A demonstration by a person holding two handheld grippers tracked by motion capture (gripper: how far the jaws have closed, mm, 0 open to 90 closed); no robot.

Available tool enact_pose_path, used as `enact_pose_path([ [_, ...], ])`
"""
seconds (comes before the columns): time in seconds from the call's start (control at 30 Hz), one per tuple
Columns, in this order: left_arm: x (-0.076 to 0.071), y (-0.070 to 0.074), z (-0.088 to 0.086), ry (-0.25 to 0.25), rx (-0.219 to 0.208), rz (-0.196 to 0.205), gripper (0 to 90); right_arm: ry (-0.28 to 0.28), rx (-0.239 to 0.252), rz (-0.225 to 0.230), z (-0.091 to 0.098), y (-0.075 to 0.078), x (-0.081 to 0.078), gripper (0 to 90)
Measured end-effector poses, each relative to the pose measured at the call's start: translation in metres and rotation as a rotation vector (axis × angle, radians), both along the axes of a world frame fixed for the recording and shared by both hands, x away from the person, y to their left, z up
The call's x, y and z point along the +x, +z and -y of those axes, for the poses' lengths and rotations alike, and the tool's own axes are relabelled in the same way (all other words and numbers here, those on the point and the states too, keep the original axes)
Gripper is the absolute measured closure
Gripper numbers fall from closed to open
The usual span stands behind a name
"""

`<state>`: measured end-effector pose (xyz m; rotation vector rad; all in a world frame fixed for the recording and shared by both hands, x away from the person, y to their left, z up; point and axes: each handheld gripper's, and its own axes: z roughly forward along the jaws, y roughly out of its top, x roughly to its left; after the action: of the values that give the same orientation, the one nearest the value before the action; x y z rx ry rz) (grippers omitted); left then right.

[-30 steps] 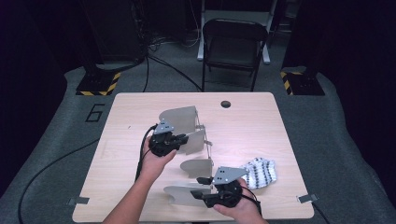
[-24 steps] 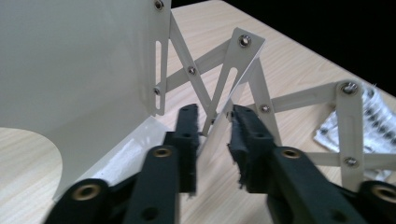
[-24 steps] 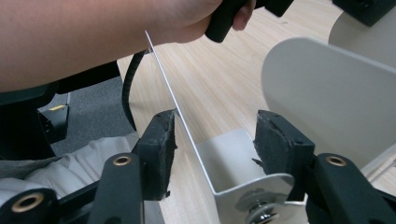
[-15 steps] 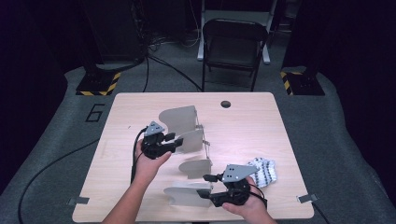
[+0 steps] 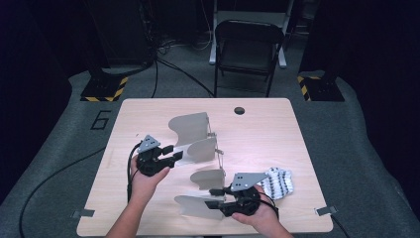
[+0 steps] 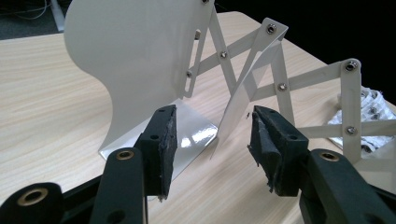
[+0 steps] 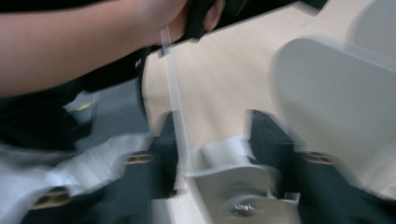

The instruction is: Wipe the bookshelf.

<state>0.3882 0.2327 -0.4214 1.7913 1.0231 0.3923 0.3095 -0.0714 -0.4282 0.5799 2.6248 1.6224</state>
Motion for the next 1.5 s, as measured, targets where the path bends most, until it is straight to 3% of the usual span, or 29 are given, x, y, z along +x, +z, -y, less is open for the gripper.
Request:
enact_pose_path([
  [0.2,-0.013,-0.002,-0.013,0.024,-0.008,0.003,51.0,-0.008,-0.005,0.009,-0.013,-0.002,0.003,65.0],
  [0.5,-0.027,-0.004,-0.028,0.051,-0.008,0.015,50.2,-0.072,-0.023,0.017,-0.035,0.001,0.011,66.2],
  [0.7,-0.034,-0.013,-0.037,0.075,-0.01,-0.002,49.5,-0.13,-0.017,0.029,-0.049,0.0,0.021,66.3],
  [0.9,-0.042,-0.016,-0.043,0.099,-0.024,-0.004,48.9,-0.165,-0.018,0.009,-0.057,0.0,0.026,65.0],
  [1.03,-0.048,-0.018,-0.045,0.095,-0.022,-0.012,48.4,-0.155,0.009,0.002,-0.054,0.005,0.022,58.0],
  [1.23,-0.055,-0.019,-0.048,0.104,-0.027,-0.014,48.1,-0.131,0.065,0.015,-0.041,0.026,0.012,52.0],
  [1.37,-0.063,-0.019,-0.052,0.108,-0.035,-0.007,48.1,-0.161,0.072,0.041,-0.029,0.037,0.014,51.2],
  [1.5,-0.069,-0.017,-0.052,0.092,-0.051,-0.011,48.3,-0.224,0.083,0.045,-0.012,0.04,0.027,50.5],
])
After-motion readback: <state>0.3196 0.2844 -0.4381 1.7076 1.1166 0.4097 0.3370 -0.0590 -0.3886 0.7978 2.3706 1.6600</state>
